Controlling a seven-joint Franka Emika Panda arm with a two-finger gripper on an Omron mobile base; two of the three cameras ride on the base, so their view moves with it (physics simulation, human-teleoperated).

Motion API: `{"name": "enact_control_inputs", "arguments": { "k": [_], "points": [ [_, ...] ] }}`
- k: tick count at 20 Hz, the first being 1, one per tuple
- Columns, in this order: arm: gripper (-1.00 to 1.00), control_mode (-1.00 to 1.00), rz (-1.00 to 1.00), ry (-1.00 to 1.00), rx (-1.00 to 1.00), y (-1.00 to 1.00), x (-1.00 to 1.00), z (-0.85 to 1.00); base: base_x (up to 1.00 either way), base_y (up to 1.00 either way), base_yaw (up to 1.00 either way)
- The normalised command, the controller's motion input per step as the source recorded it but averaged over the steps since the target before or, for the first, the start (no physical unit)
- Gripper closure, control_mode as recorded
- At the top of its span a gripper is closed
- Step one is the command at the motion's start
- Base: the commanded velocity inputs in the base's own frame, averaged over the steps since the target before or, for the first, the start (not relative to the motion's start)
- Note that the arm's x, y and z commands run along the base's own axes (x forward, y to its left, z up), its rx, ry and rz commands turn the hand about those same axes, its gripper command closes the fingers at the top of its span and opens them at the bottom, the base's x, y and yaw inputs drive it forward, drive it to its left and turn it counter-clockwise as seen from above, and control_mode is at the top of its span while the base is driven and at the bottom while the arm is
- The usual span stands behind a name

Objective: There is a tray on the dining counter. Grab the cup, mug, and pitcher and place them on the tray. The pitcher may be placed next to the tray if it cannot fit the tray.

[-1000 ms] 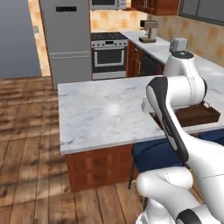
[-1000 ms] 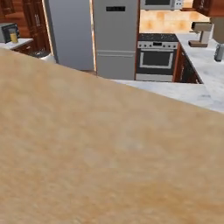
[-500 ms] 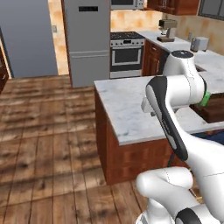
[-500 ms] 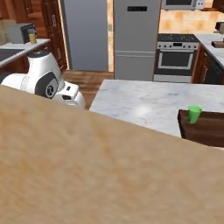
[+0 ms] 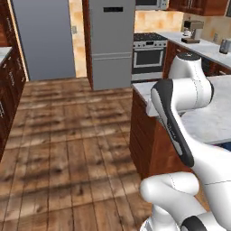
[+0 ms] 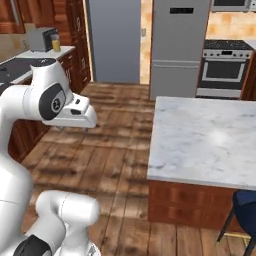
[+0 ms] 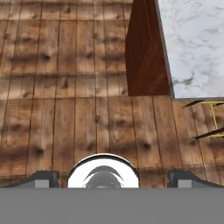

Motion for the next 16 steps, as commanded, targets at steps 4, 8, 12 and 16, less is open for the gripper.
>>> {"name": "enact_control_inputs", "arguments": {
  "k": [4, 8, 12, 16],
  "points": [
    [-1.00, 1.00, 0.00, 0.00, 0.00, 0.00, 0.00, 0.00, 0.99, 1.00, -0.06],
    [-1.00, 1.00, 0.00, 0.00, 0.00, 0.00, 0.00, 0.00, 1.00, 0.79, -0.12],
    [-1.00, 1.00, 0.00, 0.00, 0.00, 0.00, 0.00, 0.00, 1.00, 0.27, -0.11],
    [-1.00, 1.00, 0.00, 0.00, 0.00, 0.00, 0.00, 0.00, 1.00, 0.01, -0.10]
  ]
}}
